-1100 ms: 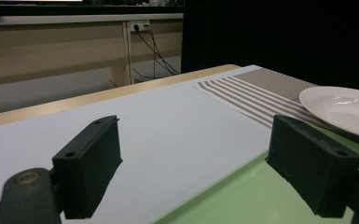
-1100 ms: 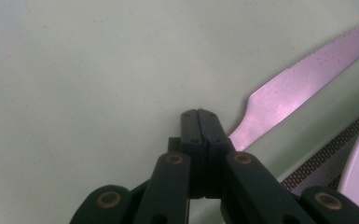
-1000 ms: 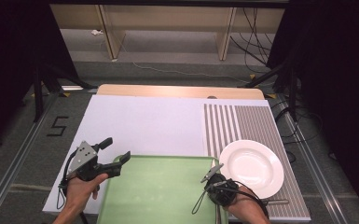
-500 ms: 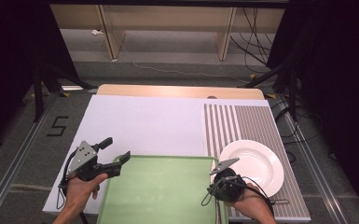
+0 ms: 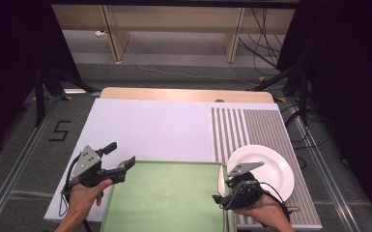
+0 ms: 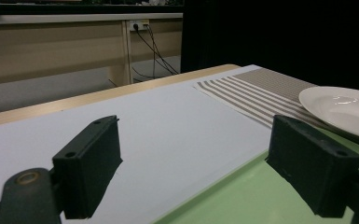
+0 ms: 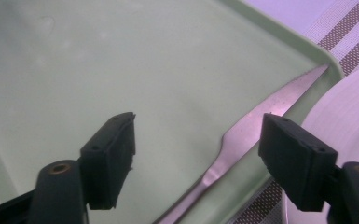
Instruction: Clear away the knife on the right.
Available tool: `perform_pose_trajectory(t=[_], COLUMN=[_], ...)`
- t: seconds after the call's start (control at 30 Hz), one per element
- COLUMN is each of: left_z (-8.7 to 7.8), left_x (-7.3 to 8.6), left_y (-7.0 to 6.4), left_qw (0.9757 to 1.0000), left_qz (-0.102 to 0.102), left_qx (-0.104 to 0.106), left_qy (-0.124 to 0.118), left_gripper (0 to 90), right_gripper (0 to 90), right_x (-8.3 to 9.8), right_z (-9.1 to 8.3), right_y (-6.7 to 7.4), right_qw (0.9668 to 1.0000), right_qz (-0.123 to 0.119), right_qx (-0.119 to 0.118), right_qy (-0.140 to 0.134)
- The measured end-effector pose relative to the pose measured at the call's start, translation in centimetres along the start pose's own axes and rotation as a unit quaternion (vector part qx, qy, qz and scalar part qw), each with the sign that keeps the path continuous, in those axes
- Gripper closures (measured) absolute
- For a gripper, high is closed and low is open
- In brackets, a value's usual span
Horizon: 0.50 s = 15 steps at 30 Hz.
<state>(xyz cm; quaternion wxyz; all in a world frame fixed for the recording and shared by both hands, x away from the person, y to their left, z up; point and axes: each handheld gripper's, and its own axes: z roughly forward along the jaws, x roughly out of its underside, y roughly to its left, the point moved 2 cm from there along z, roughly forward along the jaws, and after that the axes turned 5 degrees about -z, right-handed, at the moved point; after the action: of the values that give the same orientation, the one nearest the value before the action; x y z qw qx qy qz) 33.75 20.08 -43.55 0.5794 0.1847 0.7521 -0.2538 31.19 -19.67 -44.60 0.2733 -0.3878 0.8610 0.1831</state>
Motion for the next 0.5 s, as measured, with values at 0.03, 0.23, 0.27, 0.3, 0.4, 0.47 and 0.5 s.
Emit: perform_pose_trajectory(t=[0.03, 0.23, 0.27, 0.3, 0.4, 0.47, 0.5], left_z=[0.0, 0.0, 0.1, 0.1, 0.1, 0.1, 0.1], left_x=[0.0, 0.0, 0.1, 0.1, 0.1, 0.1, 0.1], left_y=[0.0, 0.0, 0.0, 0.0, 0.1, 0.1, 0.1], left_qw=[1.0, 1.0, 1.0, 1.0, 1.0, 1.0, 1.0], left_qz=[0.0, -0.002, -0.004, -0.002, -0.003, -0.003, -0.005], left_qx=[0.0, -0.002, 0.001, -0.003, -0.002, -0.002, 0.0], left_qy=[0.0, 0.002, -0.002, 0.001, 0.003, 0.002, -0.002], left_gripper=[16.5, 16.6, 16.6, 16.6, 16.6, 16.6, 16.6], right_gripper=[24.4, 21.6, 21.6, 21.6, 20.9, 20.1, 19.5], right_x=[0.0, 0.3, 0.4, 0.5, 0.7, 0.9, 1.0], right_z=[-0.2, -0.9, -1.2, -1.3, -1.9, -1.9, -2.1], right_y=[-0.1, -0.2, -0.3, -0.4, -0.6, -0.7, -0.8], right_qw=[1.0, 0.9997, 0.9998, 0.9995, 0.9992, 0.9987, 0.999], right_qz=[0.002, 0.015, 0.014, 0.016, 0.023, 0.026, 0.029], right_qx=[0.001, 0.006, 0.002, 0.005, 0.006, 0.01, 0.007], right_qy=[0.001, -0.021, -0.017, -0.028, -0.031, -0.042, -0.034])
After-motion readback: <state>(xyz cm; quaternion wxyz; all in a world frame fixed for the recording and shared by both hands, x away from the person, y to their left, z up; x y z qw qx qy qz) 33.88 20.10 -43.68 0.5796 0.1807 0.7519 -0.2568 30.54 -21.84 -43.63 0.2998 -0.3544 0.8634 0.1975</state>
